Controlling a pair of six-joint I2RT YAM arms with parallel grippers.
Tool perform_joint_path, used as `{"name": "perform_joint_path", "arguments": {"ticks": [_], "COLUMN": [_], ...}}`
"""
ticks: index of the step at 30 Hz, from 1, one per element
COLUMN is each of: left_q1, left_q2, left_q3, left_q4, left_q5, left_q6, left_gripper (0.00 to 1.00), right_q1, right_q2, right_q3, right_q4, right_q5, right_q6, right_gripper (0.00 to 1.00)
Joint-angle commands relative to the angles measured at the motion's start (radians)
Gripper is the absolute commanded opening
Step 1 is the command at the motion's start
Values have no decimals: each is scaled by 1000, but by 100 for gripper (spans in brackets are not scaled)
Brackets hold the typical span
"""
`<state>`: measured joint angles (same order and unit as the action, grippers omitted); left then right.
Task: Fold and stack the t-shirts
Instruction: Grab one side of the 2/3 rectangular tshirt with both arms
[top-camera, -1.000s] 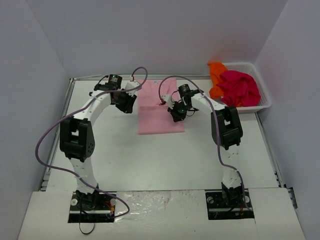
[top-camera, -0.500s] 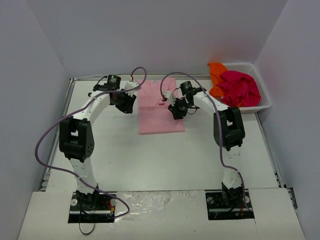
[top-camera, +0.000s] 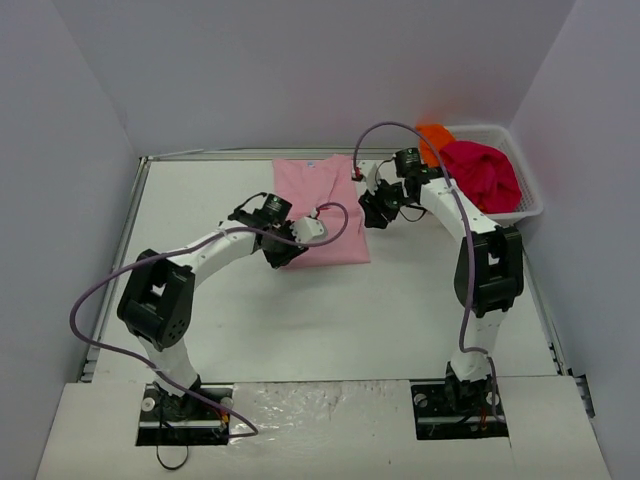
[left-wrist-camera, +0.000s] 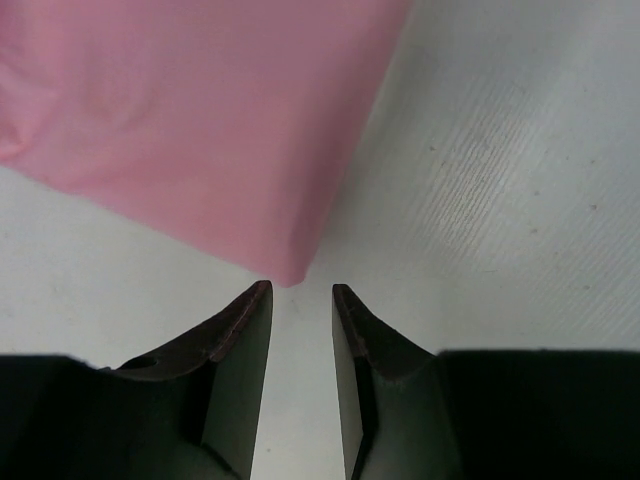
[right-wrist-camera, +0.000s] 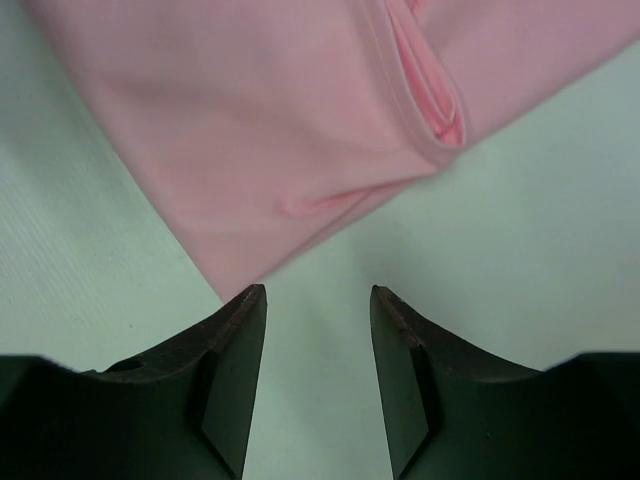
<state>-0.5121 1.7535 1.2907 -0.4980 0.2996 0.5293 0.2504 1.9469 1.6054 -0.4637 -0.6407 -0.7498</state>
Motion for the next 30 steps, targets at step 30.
{"name": "perform_joint_path", "arguments": {"ticks": [30], "left_q1": [-25], "left_q2": [-51], "left_q3": [-126], "left_q4": [161], "left_q5": [-114], "left_q6": [78], "left_gripper": [32], "right_q1": [-57], "right_q2": [-9], "right_q3": [-52], "right_q4": [-43], "right_q5": [19], "right_q6": [90], "right_gripper": [38]}}
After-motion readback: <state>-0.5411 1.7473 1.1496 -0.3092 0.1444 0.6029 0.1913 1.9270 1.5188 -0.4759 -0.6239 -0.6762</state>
